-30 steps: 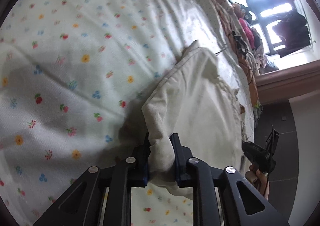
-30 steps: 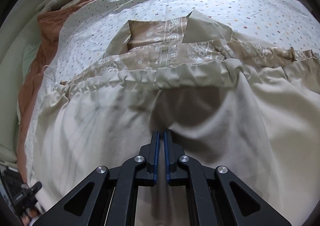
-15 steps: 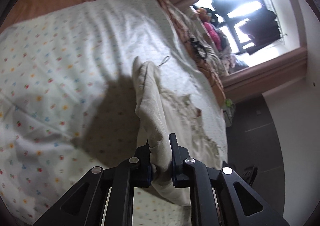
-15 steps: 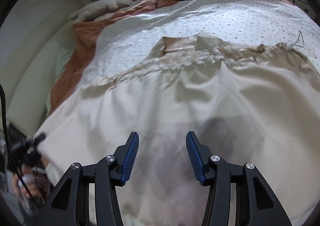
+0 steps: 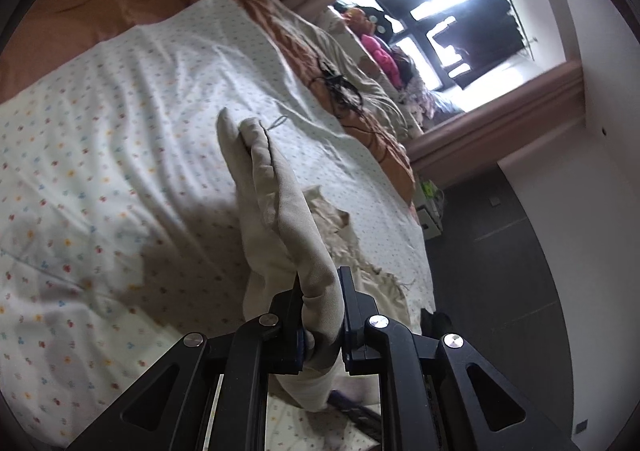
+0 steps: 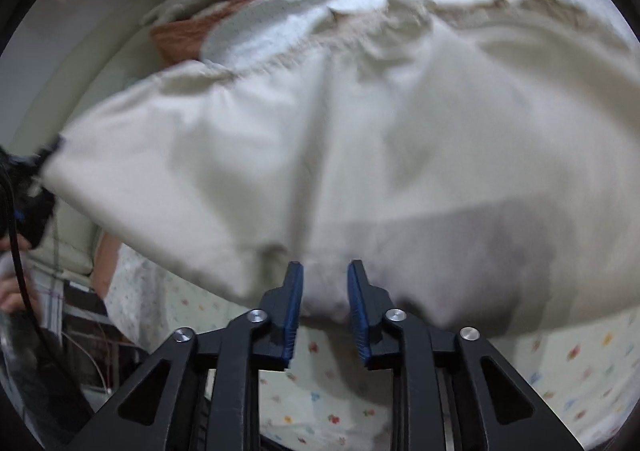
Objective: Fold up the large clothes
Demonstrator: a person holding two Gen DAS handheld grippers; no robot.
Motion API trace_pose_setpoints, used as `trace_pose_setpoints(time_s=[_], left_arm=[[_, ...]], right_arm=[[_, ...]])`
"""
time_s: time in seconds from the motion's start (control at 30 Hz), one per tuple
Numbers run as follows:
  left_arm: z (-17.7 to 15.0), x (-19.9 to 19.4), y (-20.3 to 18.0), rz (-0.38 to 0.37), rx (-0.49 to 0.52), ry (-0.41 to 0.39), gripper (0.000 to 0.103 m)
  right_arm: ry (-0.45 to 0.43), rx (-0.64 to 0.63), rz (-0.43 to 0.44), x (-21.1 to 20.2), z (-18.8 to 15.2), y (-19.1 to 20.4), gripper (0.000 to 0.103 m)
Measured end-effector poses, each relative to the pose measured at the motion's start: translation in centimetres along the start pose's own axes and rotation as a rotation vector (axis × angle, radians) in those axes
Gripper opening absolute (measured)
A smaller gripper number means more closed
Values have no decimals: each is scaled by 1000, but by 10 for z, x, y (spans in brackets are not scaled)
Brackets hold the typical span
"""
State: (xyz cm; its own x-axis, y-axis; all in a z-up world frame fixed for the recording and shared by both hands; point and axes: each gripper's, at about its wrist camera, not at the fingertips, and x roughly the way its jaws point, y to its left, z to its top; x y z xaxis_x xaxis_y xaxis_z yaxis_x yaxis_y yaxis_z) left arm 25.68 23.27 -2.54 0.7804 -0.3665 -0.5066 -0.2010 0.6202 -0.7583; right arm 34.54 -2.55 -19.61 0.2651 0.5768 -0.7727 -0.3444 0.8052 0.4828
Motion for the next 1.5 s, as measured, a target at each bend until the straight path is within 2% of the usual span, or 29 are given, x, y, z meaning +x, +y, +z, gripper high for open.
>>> trace_pose_setpoints(time_s=[0.1, 0.23, 0.3, 0.37, 0.57, 0.87, 1.1, 1.33, 1.5], left_arm=[[-7, 6, -22, 4, 45, 14, 12], [-11, 11, -56, -18, 97, 19, 12], [-13, 14, -72, -23, 129, 22, 12], [-14, 17, -89, -28, 158, 28, 12], [-24, 40, -139, -46, 230, 63, 12], [-46, 96, -209, -73, 316, 149, 12], [-77, 169, -252, -100, 361, 264, 12], [-140, 265, -284, -127, 404, 452, 12], [-186, 305, -293, -103, 453, 550, 11]], right_arm=[[-10, 13, -13, 15, -14, -8, 21], [7, -25, -36, 16, -14, -4, 20], [26, -20, -20, 13, -13, -5, 20], [24, 18, 32, 2, -11, -14, 20], [-73, 49, 65, -47, -10, -40, 20], [-215, 148, 59, -113, -7, -96, 20], [-286, 235, 33, -158, -19, -147, 20], [-340, 345, -36, -198, -39, -207, 20], [-358, 410, -74, -215, -57, -239, 20]])
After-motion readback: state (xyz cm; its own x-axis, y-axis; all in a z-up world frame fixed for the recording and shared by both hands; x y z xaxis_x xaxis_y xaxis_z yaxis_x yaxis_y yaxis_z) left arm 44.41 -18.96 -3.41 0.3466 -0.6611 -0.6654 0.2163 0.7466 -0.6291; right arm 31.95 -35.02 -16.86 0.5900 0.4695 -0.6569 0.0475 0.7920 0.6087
